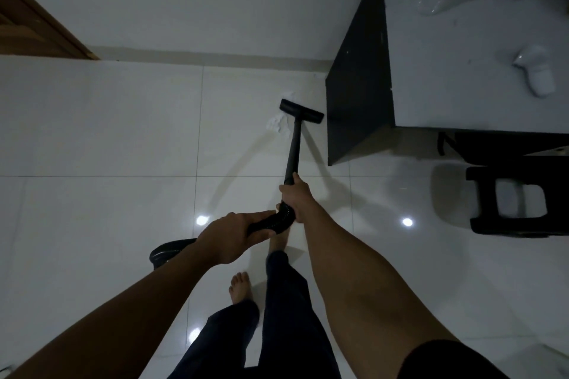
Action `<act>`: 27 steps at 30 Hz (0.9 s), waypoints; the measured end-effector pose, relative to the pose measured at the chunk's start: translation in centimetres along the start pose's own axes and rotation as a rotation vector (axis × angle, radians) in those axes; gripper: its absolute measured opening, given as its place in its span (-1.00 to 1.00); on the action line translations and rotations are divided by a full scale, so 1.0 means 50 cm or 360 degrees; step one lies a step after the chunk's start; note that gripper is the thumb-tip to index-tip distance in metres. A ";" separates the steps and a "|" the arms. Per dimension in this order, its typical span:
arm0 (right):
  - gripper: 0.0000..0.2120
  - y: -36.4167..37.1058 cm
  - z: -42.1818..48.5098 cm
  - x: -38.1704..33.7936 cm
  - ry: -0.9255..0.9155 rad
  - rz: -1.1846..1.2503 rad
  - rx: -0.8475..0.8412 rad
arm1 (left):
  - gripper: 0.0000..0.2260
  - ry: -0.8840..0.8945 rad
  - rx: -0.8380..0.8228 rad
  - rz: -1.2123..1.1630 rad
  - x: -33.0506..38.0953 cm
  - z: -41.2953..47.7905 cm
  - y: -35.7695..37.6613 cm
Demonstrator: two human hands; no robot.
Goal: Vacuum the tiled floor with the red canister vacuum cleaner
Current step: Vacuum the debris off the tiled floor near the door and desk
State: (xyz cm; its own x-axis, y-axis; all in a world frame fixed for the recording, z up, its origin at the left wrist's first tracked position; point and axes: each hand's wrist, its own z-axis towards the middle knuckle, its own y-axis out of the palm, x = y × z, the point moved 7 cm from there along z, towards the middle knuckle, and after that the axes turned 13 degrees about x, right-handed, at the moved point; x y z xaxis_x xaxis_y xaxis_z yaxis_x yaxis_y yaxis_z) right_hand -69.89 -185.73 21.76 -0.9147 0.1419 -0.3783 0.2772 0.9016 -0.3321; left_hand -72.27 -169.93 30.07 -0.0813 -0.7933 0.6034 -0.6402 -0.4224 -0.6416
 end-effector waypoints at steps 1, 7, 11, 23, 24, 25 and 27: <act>-0.31 -0.003 0.011 -0.015 -0.0015 -0.0039 0.0008 | -0.50 -0.0006 -0.0010 -0.0018 0.005 0.016 0.000; -0.32 -0.013 0.084 -0.096 -0.0118 -0.0205 0.0008 | -0.50 -0.0079 -0.0011 -0.0114 0.014 0.107 0.000; -0.32 -0.015 0.110 -0.134 -0.0130 -0.0250 0.0031 | -0.51 -0.0142 -0.0001 -0.0156 0.018 0.149 -0.006; -0.27 -0.037 0.199 -0.246 -0.0254 -0.0569 0.0168 | -0.53 -0.0297 -0.0067 -0.0364 0.055 0.269 -0.012; -0.27 -0.042 0.204 -0.256 -0.0267 -0.0596 0.0169 | -0.52 -0.0296 -0.0078 -0.0380 0.062 0.278 -0.011; -0.27 -0.046 0.210 -0.266 -0.0280 -0.0624 0.0166 | -0.51 -0.0296 -0.0091 -0.0395 0.069 0.287 -0.009; -0.27 -0.054 0.218 -0.281 -0.0297 -0.0664 0.0155 | -0.51 -0.0309 -0.0112 -0.0423 0.080 0.306 -0.006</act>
State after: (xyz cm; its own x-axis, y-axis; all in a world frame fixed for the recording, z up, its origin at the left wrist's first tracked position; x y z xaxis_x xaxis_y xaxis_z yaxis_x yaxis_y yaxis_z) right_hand -54.59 -194.60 18.55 -0.8878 -0.3087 -0.3414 -0.0687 0.8223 -0.5649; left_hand -60.72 -179.68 25.46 0.2382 -0.7308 0.6397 -0.6711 -0.6000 -0.4356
